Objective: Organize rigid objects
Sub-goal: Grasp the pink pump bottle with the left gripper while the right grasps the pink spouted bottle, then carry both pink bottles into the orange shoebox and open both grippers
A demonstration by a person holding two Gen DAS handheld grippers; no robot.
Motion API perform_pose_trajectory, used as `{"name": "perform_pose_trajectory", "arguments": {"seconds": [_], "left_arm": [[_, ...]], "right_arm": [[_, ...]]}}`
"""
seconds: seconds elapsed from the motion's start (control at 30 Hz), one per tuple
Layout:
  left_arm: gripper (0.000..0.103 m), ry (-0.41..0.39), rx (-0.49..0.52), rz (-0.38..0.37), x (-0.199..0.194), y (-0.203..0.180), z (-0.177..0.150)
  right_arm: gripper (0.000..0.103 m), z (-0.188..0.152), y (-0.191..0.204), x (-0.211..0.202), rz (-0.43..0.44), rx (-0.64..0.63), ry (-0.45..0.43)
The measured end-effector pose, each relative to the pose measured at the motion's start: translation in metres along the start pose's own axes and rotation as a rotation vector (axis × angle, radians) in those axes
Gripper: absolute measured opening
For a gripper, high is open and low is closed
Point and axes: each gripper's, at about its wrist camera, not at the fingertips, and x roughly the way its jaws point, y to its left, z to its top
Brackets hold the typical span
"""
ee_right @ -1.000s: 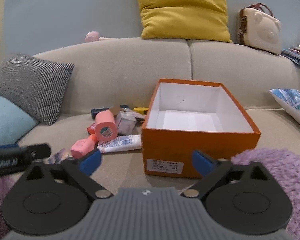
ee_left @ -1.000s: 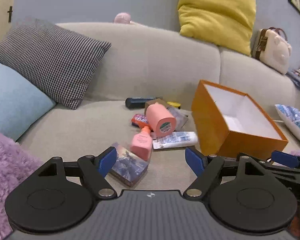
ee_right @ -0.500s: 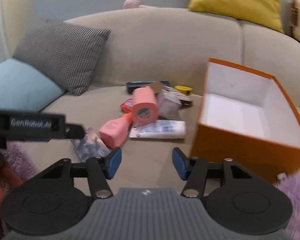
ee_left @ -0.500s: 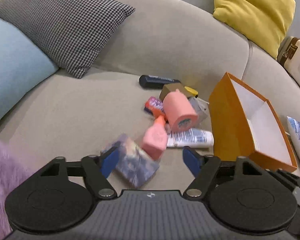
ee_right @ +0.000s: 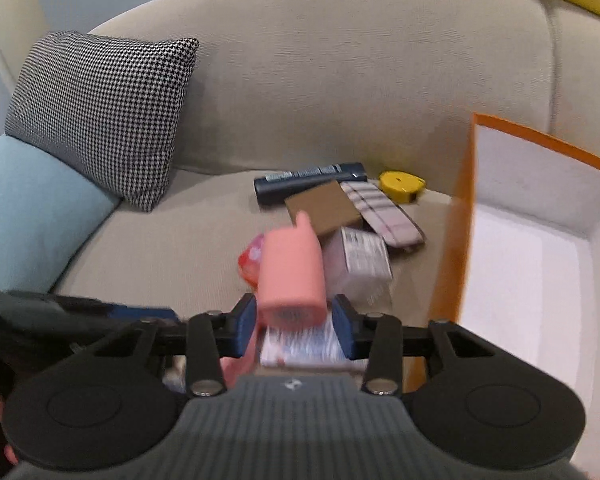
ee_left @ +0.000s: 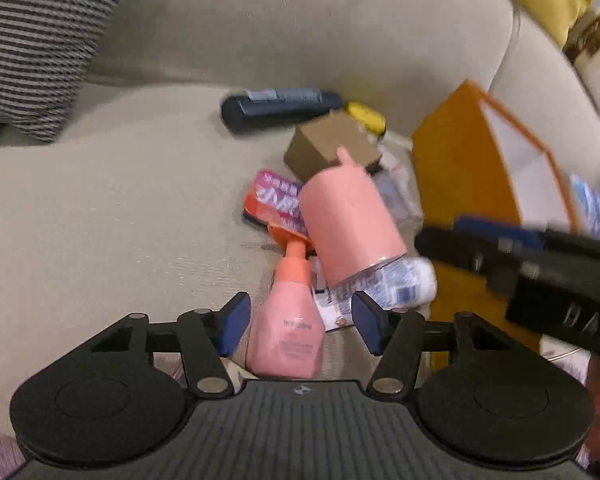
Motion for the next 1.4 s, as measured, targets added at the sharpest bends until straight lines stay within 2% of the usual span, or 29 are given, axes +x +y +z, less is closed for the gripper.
{"name": "perform_pose_trajectory", "arguments": {"seconds": [0.3, 0.47, 0.57, 0.63, 0.7, 0.73, 0.93, 1.1, 1.3, 1.4], "left_arm": [[0.058, 0.106, 0.013, -0.005, 0.039, 0.008, 0.019], [0.054, 0.134, 0.011, 0.003, 0.052, 0.011, 0.025], [0.053, 0.132, 0.007, 0.002, 0.050, 0.014, 0.029], [0.047, 0.134, 0.021, 0.007, 0.051, 0.011, 0.033], [0.030, 0.143, 0.046, 0.005, 0.051, 0.007, 0.035], [0.029, 0.147, 0.055, 0.005, 0.050, 0.007, 0.035], [0.028, 0.072, 0.056, 0.021, 0.023, 0.003, 0.024], [0.028, -0.036, 0.098, 0.044, -0.007, -0.010, 0.003], [0.028, -0.137, 0.139, 0.081, -0.034, -0.031, -0.023], [0.028, -0.194, 0.146, 0.074, -0.056, -0.043, -0.030]], "right_arm": [[0.044, 0.039, 0.000, 0.069, -0.004, -0.014, 0.175], [0.053, 0.047, -0.003, 0.093, 0.011, 0.027, 0.244], [0.055, 0.051, -0.002, 0.104, -0.003, 0.031, 0.251], [0.055, 0.053, -0.003, 0.109, -0.002, 0.035, 0.249], [0.055, 0.055, -0.002, 0.110, -0.003, 0.035, 0.251], [0.054, 0.054, -0.003, 0.108, -0.002, 0.036, 0.253], [0.054, 0.040, -0.007, 0.077, 0.004, 0.038, 0.211], [0.054, 0.015, -0.012, 0.040, -0.007, 0.038, 0.152], [0.054, -0.014, -0.023, -0.006, 0.026, 0.099, 0.070], [0.054, -0.023, -0.031, -0.035, 0.042, 0.135, 0.008]]}}
